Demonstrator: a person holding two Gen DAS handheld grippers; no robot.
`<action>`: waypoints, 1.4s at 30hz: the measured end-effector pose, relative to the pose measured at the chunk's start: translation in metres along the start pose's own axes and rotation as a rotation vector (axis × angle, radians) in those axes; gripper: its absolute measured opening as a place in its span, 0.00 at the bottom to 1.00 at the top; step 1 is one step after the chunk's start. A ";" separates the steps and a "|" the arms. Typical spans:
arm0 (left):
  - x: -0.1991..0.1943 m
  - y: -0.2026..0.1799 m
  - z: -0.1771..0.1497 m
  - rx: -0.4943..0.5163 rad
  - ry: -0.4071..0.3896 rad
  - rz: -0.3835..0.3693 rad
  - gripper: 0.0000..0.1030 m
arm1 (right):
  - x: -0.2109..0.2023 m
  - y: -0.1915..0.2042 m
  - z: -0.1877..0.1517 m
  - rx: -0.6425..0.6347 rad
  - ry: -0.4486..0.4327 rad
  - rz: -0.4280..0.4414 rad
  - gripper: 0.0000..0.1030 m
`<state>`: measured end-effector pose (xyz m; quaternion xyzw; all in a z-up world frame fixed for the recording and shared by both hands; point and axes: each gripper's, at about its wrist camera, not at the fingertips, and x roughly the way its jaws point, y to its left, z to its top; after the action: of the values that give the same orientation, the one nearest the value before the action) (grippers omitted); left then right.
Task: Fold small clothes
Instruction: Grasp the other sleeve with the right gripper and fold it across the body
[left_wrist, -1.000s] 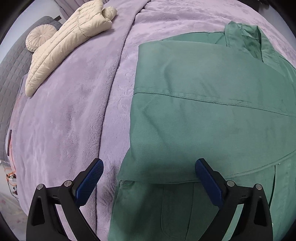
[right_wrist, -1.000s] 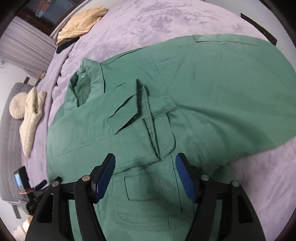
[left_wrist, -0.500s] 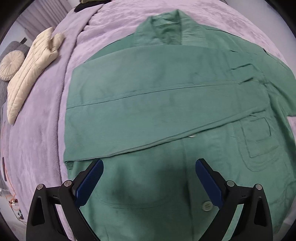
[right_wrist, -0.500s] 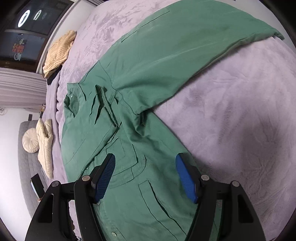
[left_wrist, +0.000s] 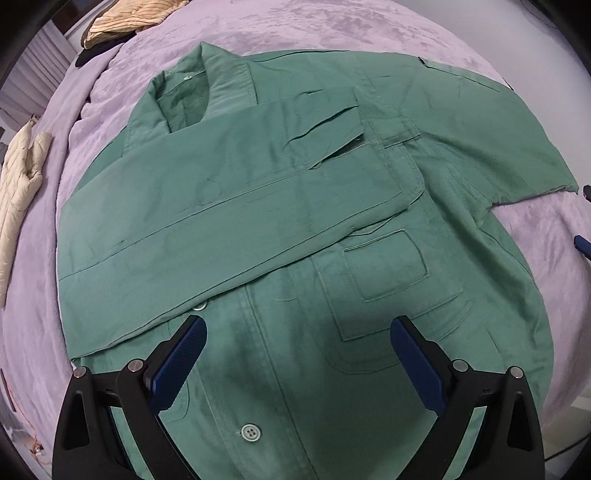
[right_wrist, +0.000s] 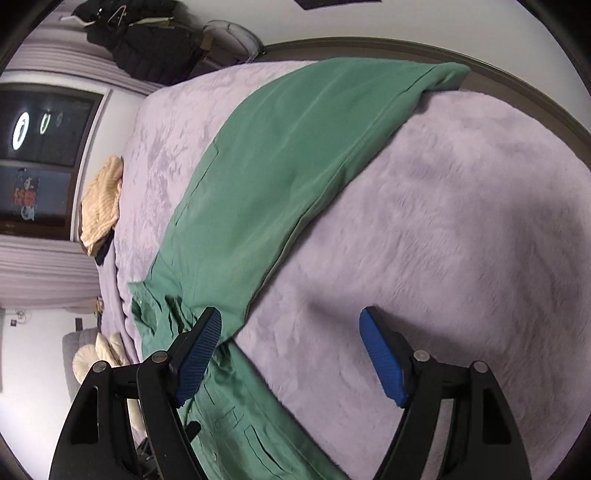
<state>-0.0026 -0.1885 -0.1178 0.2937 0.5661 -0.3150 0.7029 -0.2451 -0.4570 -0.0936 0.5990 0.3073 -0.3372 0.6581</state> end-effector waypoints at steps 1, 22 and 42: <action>0.001 -0.005 0.003 0.002 0.002 0.000 0.97 | -0.002 -0.006 0.008 0.025 -0.014 0.013 0.78; 0.023 -0.051 0.039 -0.014 0.013 -0.006 0.97 | 0.014 -0.071 0.128 0.395 -0.190 0.285 0.72; 0.012 0.077 0.031 -0.201 -0.082 0.033 0.97 | 0.031 0.166 0.076 -0.260 0.045 0.667 0.05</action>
<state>0.0782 -0.1651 -0.1189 0.2179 0.5607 -0.2570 0.7564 -0.0924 -0.5259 -0.0154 0.5848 0.1500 -0.0487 0.7957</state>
